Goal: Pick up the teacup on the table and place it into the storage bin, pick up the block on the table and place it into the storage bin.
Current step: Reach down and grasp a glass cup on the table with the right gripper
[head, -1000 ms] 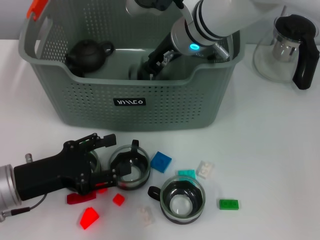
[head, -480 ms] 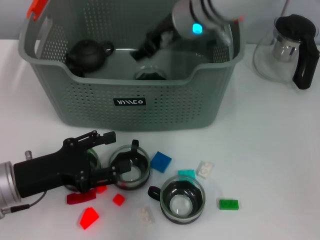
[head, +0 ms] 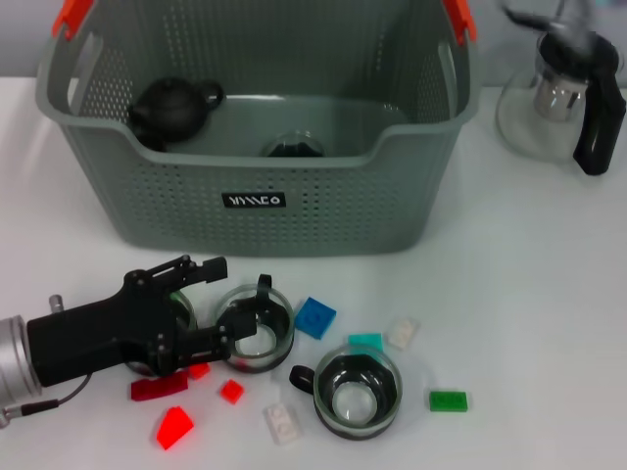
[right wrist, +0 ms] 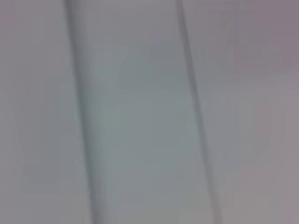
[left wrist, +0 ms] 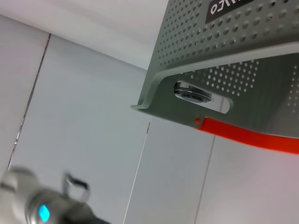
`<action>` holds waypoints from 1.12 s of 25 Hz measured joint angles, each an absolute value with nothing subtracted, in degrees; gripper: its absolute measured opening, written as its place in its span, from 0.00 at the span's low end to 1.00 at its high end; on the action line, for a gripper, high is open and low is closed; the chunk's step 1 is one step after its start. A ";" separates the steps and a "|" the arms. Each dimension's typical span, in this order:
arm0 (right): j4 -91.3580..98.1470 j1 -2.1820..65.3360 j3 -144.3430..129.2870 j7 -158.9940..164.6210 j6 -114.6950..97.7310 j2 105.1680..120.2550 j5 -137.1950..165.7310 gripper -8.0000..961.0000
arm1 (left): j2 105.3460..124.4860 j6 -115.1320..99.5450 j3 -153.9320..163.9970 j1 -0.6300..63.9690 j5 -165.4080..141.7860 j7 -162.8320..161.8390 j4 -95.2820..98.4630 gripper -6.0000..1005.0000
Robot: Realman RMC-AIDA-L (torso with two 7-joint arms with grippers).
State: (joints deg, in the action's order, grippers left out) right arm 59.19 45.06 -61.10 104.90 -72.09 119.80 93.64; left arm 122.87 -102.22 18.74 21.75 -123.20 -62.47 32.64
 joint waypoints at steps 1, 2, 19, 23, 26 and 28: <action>56.63 42.87 -58.94 99.80 -77.05 119.71 89.72 0.70 | 122.87 -102.20 18.70 21.77 -123.17 -62.39 32.64 0.83; 54.25 41.15 -57.18 95.70 -81.19 119.47 87.25 0.70 | 122.86 -102.19 18.66 21.84 -123.15 -62.35 32.62 0.83; 71.34 21.55 -51.59 92.67 -113.28 117.64 109.25 0.70 | 122.46 -102.43 18.52 21.51 -124.13 -62.64 34.34 0.82; 78.27 25.78 -54.86 100.34 -113.40 118.22 116.41 0.70 | 122.07 -107.03 18.32 19.46 -125.14 -61.68 37.47 0.82; 79.80 30.47 -60.29 104.99 -113.44 118.38 121.80 0.70 | 121.95 -109.62 17.87 18.00 -125.66 -60.89 39.80 0.82; 79.77 33.84 -63.84 106.92 -113.35 118.97 125.46 0.70 | 121.93 -110.34 17.44 17.34 -125.93 -60.86 40.81 0.82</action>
State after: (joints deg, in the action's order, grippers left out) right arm 79.77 33.84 -63.84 106.92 -113.35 118.97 125.46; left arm 121.93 -110.33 17.44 17.34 -125.93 -60.86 40.81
